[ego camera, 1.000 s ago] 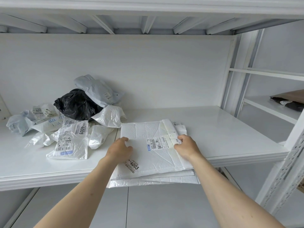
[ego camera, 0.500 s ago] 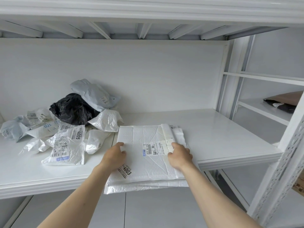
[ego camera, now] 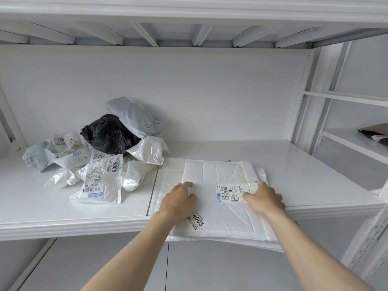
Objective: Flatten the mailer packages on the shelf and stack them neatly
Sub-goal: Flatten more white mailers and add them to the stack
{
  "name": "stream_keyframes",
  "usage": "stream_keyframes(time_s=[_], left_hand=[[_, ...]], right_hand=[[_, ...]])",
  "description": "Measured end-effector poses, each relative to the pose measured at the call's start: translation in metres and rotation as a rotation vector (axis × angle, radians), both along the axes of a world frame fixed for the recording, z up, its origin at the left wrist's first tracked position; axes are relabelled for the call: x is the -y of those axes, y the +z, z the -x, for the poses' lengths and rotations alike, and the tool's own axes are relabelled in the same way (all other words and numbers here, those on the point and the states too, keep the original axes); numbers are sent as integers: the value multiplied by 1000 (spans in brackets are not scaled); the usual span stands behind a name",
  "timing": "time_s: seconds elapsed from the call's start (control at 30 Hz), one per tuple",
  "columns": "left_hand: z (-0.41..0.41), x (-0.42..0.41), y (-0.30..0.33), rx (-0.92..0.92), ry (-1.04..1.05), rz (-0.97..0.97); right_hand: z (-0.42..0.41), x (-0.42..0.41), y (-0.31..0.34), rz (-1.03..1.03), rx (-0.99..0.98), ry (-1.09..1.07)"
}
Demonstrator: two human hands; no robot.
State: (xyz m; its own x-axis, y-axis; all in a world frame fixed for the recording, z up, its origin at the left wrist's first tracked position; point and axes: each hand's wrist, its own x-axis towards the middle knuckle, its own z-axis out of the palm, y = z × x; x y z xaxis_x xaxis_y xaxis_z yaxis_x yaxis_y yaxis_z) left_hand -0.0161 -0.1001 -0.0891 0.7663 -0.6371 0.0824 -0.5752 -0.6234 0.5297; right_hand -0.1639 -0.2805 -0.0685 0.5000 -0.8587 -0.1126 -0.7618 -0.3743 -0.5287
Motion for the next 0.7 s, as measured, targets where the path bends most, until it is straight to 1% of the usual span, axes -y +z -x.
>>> stream_keyframes(time_s=[0.17, 0.23, 0.3, 0.43, 0.5, 0.57, 0.63, 0.67, 0.7], left_hand=[[0, 10, 3, -71, -1, 26], [-2, 9, 3, -89, -10, 24], [-5, 6, 4, -115, -10, 37], [-16, -1, 6, -151, 50, 82], [-24, -8, 5, -167, 74, 104], [-33, -15, 3, -179, 84, 124], [-38, -19, 3, -185, 86, 126], [-38, -18, 3, -184, 87, 122], [-37, -17, 4, -180, 85, 120]], right_hand=[[-1, -2, -3, 2, -38, -45], [-2, -1, -1, -5, -19, -50], [-7, 0, 2, -17, 58, -19], [-21, -2, 11, -115, 337, 58], [-28, -7, 12, -145, 388, 88], [-36, -13, 8, -128, 321, 104], [-41, -14, 5, -64, 157, 92], [-41, -13, 5, -36, 107, 80], [-40, -12, 6, -27, 99, 61]])
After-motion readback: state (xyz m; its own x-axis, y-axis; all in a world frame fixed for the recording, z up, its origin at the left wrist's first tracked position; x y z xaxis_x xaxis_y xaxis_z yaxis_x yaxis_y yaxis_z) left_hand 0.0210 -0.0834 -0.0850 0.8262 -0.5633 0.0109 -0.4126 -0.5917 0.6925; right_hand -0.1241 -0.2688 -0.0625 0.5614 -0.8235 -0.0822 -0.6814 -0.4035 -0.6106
